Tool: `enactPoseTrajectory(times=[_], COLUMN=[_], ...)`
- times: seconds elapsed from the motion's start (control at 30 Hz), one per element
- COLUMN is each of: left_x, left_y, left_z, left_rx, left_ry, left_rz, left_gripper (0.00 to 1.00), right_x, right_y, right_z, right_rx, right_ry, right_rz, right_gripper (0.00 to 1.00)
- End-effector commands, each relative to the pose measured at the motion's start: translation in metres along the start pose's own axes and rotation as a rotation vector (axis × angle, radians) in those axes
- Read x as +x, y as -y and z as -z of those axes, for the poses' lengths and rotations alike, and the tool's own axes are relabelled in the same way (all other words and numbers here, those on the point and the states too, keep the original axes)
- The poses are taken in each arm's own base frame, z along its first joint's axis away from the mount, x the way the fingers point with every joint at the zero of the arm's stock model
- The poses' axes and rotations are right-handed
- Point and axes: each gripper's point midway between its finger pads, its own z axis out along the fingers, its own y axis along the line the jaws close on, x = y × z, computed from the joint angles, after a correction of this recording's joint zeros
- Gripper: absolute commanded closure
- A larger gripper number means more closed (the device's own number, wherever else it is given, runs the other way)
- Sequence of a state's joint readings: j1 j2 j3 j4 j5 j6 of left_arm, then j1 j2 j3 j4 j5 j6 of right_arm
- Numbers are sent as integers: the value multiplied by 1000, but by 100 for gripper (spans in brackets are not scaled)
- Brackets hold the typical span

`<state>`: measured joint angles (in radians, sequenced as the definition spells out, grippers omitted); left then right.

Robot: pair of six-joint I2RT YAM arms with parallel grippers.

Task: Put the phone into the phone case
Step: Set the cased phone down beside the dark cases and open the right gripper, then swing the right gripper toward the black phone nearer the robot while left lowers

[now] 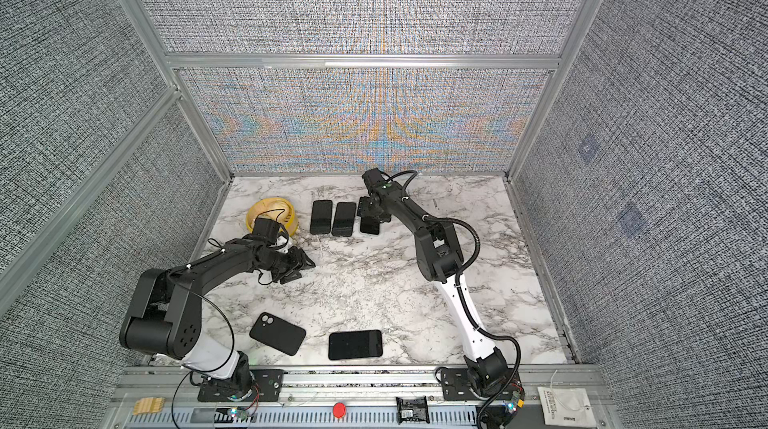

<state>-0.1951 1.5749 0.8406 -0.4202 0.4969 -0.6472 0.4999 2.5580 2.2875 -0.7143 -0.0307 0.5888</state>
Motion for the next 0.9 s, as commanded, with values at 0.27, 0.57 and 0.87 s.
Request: enactPoseTrajectory(times=[0.27, 0.57, 0.87], left_x=[1, 0, -2], left_y=[1, 1, 8], left_z=[4, 3, 17], left_rx=[5, 6, 7], left_ry=[11, 10, 37], left_rz=[-13, -13, -19], left_gripper=[40, 40, 40], right_x=[9, 4, -20], right_y=[1, 1, -25], right_z=[-8, 0, 70], right_rx=[6, 2, -182], right_ry=[-41, -33, 86], right_rz=[-34, -23, 211], right_gripper=[1, 1, 1])
